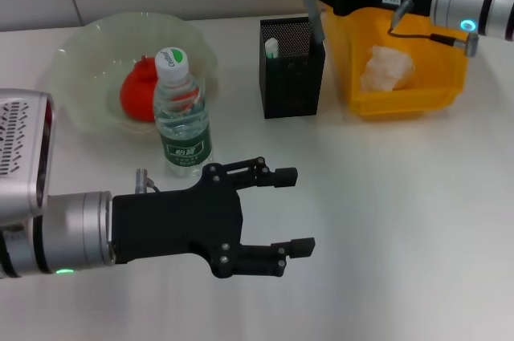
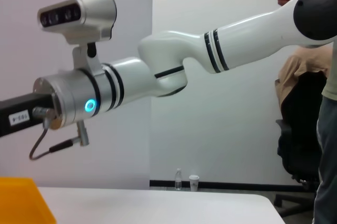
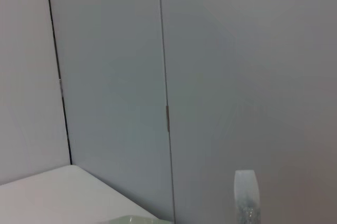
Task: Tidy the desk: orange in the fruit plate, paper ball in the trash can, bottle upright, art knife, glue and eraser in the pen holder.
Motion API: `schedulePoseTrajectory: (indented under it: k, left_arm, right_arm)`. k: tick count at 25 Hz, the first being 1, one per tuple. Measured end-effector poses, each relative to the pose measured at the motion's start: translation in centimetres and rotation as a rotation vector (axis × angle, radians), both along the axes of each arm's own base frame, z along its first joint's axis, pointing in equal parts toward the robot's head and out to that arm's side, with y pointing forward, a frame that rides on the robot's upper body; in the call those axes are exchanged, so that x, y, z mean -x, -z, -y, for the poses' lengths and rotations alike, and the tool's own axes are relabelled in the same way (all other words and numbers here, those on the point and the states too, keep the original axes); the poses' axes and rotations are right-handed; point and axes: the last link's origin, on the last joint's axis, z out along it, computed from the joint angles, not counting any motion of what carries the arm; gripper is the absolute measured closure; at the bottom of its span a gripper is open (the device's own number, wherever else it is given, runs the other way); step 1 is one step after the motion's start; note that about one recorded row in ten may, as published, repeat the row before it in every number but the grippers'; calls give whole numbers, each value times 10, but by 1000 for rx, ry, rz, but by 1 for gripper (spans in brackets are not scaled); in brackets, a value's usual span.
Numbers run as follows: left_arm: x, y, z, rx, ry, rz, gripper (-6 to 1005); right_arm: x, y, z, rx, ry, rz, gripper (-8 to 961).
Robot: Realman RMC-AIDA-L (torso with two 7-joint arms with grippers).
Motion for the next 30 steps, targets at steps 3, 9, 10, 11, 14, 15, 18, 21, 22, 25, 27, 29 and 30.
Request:
schedulePoseTrajectory:
  k: [3, 9, 10, 11, 14, 15, 18, 21, 22, 25, 27, 29, 30]
  left_arm:
    - [-1, 1, 1, 7, 4, 2, 191]
    - [-1, 2, 2, 10, 7, 1, 191]
    - [-1, 2, 2, 10, 7, 1, 191]
    - [-1, 2, 2, 10, 8, 1, 191]
    - [-1, 2, 2, 10, 8, 1, 191]
    - [-1, 2, 2, 11, 8, 1, 191]
    - [-2, 2, 2, 13, 10, 2, 191]
    - [-2, 1, 2, 13, 10, 5, 191]
    - [-2, 1, 2, 13, 10, 5, 191]
    - [-2, 1, 2, 12, 9, 6, 191]
    - [-2, 1, 2, 13, 10, 6, 191]
    - [-2, 2, 2, 13, 10, 5, 191]
    - [-2, 2, 2, 13, 10, 5, 191]
  right_arm:
    - [1, 5, 1, -6, -16, 5, 814]
    - [3, 10, 2, -39, -44, 12, 808]
    - [2, 10, 2, -44, -46, 17, 807]
    - [2, 12, 1, -50, -45, 19, 805]
    - [1, 14, 0, -57, -35, 18, 802]
    - [1, 14, -1, -58, -29, 16, 801]
    - [2, 17, -2, -55, -22, 16, 798]
    - [3, 17, -4, -60, -17, 21, 794]
    - [3, 18, -5, -61, -15, 24, 793]
    - [4, 22, -6, -59, -15, 30, 790]
    - [4, 25, -8, -58, -10, 36, 788]
    - [5, 26, -9, -57, -6, 38, 786]
    - [5, 27, -8, -56, -4, 38, 784]
